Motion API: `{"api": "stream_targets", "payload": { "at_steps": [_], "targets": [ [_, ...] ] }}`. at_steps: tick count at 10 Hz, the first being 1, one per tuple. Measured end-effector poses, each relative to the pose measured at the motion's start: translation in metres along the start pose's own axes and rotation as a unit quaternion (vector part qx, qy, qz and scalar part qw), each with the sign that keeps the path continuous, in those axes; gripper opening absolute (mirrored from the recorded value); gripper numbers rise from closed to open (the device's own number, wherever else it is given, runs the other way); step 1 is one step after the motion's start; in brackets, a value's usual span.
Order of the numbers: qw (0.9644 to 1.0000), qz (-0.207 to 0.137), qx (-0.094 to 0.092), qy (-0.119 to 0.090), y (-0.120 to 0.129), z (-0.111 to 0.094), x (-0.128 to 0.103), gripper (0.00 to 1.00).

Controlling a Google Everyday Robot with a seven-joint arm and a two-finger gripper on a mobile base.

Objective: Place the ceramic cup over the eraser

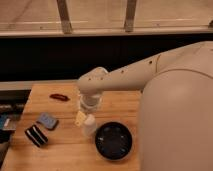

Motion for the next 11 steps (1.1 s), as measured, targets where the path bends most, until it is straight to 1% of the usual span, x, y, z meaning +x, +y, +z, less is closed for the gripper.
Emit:
{"api": "stream_targets", "payload": {
  "at_steps": [2, 5, 8, 11],
  "targets": [
    [0.9999, 0.015, -0.007, 0.004, -0.012, 0.016, 0.011, 0.8],
    [0.9991, 0.035, -0.022, 0.011, -0.021, 0.038, 0.018, 0.8],
    [0.9985, 0.044, -0.031, 0.015, -0.023, 0.047, 0.02, 0.8],
    [0.9985, 0.041, -0.033, 0.015, -0.019, 0.052, 0.022, 0.8]
  ]
}}
